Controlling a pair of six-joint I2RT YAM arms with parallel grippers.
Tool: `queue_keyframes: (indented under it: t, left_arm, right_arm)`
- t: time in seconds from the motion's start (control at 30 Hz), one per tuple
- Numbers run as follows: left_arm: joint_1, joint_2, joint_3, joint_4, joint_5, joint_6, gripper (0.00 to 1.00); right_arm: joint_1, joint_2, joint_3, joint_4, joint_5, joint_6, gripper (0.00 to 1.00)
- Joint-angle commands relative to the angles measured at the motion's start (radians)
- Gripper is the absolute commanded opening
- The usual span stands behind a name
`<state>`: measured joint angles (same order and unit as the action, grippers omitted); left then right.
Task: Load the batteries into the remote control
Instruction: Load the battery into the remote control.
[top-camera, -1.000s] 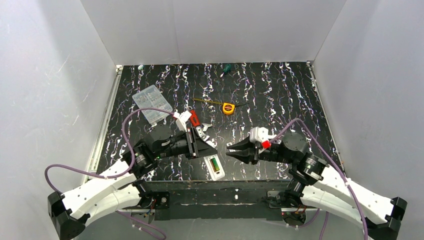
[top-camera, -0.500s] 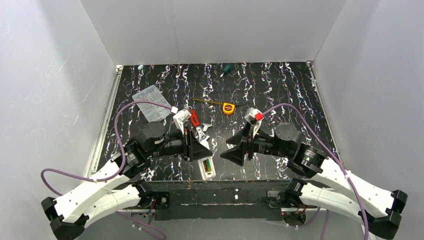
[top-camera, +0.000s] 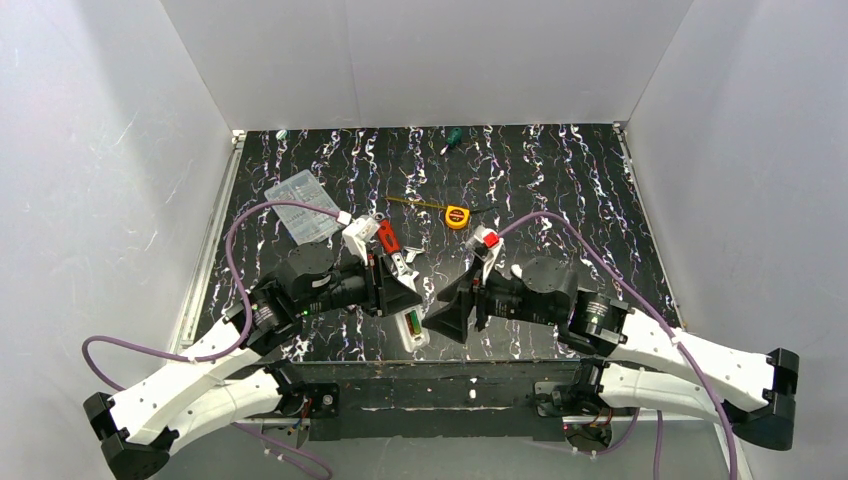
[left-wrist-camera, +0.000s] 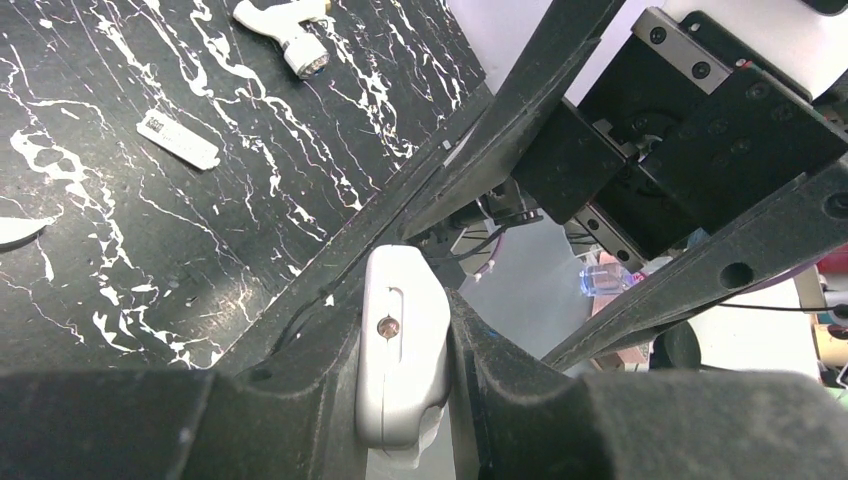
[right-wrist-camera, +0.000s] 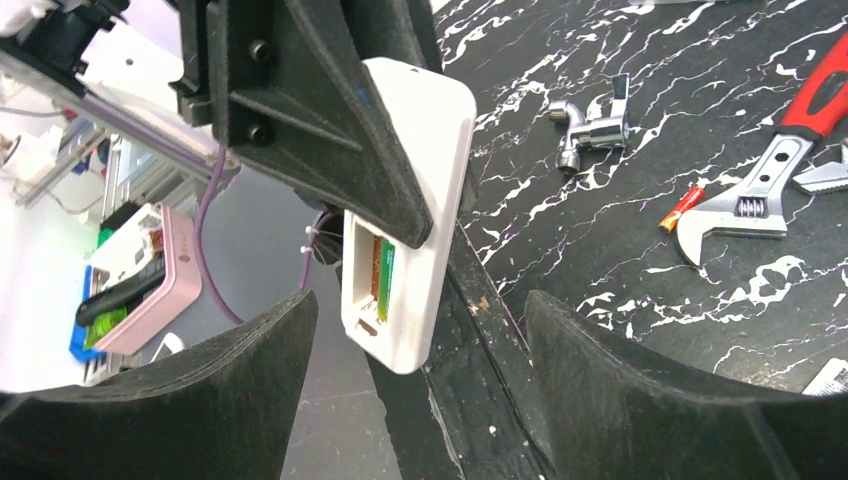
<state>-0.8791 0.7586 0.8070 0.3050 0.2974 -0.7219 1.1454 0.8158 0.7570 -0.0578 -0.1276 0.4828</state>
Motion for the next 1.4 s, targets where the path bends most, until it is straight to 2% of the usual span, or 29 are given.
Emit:
queue_keyframes:
  t: [0.0, 0.13, 0.23, 0.47, 0.57, 0.83, 1.13, 1.37]
  left_arm:
    - [-0.002, -0.018, 0.033, 0.035, -0.015, -0.011, 0.0]
    - [-0.001, -0.021, 0.039, 0.03, -0.012, -0.013, 0.0]
    - [-0.001, -0.027, 0.041, 0.026, -0.015, -0.013, 0.0]
    - [-0.001, -0.03, 0.042, 0.02, -0.043, -0.014, 0.0]
    - [-0.001, -0.04, 0.034, 0.025, -0.065, -0.018, 0.0]
    - [-0.001, -0.045, 0.033, 0.026, -0.078, -0.021, 0.0]
    - [-0.001, -0.044, 0.025, 0.037, -0.078, -0.028, 0.0]
    - [-0.001, -0.05, 0.021, 0.037, -0.08, -0.031, 0.0]
  right_arm:
    - [0.036, 0.022, 0.015, 0.087, 0.147, 0.044, 0.85]
    - [0.048, 0.043, 0.015, 0.09, 0.199, 0.052, 0.86]
    - [0.05, 0.07, 0.013, 0.117, 0.167, 0.057, 0.86]
    - [0.055, 0.103, 0.019, 0.128, 0.087, 0.053, 0.7]
    - [0.056, 0.113, 0.018, 0.133, 0.078, 0.052, 0.66]
    - [0.058, 0.121, 0.014, 0.143, 0.079, 0.055, 0.61]
    - [0.059, 0.137, 0.018, 0.157, 0.08, 0.056, 0.63]
    - [0.063, 0.15, 0.021, 0.155, 0.083, 0.057, 0.52]
